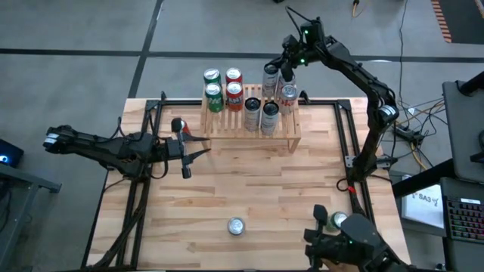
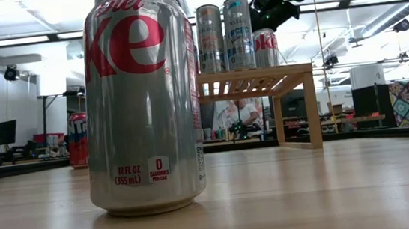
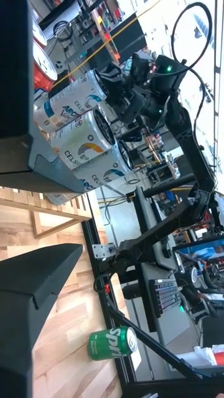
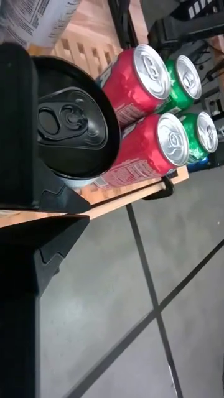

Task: Place canned beverage on shelf
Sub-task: Adjust the soda cans on the shelf

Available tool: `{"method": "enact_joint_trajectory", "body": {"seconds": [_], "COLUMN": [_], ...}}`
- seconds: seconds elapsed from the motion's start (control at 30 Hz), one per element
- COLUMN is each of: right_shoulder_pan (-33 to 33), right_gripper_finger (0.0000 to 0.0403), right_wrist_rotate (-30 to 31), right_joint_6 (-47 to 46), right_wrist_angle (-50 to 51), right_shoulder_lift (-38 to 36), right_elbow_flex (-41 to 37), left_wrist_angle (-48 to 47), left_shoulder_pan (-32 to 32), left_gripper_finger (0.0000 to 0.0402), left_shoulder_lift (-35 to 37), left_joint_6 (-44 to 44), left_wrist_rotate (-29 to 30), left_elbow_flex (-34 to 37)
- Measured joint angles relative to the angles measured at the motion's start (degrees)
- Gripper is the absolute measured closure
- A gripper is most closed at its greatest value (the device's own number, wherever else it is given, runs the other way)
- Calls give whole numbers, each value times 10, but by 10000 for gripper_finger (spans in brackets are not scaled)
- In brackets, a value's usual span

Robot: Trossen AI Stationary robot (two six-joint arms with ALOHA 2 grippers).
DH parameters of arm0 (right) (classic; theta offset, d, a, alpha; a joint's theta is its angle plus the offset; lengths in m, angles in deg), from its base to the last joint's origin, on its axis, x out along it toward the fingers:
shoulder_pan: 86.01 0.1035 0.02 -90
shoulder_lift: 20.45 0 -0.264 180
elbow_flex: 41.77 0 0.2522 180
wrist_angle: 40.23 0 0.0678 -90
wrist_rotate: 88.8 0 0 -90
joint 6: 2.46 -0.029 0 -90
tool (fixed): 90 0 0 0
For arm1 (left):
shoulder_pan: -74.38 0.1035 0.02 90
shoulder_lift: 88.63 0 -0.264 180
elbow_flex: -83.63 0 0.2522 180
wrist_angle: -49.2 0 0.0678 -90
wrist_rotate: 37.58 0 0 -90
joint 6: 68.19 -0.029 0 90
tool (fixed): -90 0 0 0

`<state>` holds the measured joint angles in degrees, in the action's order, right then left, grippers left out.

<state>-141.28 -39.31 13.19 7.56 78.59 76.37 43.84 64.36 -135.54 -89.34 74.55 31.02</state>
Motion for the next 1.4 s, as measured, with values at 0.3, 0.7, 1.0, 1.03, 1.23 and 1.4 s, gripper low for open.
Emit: {"method": "enact_joint_trajectory", "body": {"seconds": [0.3,0.7,1.0,1.03,1.23,1.4], "right_shoulder_pan": [2,3,3,3,3,3], "right_gripper_finger": [394,394,394,394,394,394], "right_wrist_rotate": [-1,-6,-13,-18,-21,-21], "right_joint_6": [4,16,24,25,31,31], "right_wrist_angle": [21,32,34,35,35,35], "right_shoulder_lift": [0,0,0,0,0,0], "right_elbow_flex": [0,0,0,0,0,1], "left_wrist_angle": [0,0,0,0,0,0], "left_shoulder_pan": [0,0,0,0,0,0], "left_gripper_finger": [277,277,277,277,277,277], "left_shoulder_lift": [0,0,0,0,0,0], "left_joint_6": [0,0,0,0,0,0], "left_wrist_rotate": [0,0,0,0,0,0], "left_elbow_flex": [0,0,0,0,0,0]}}
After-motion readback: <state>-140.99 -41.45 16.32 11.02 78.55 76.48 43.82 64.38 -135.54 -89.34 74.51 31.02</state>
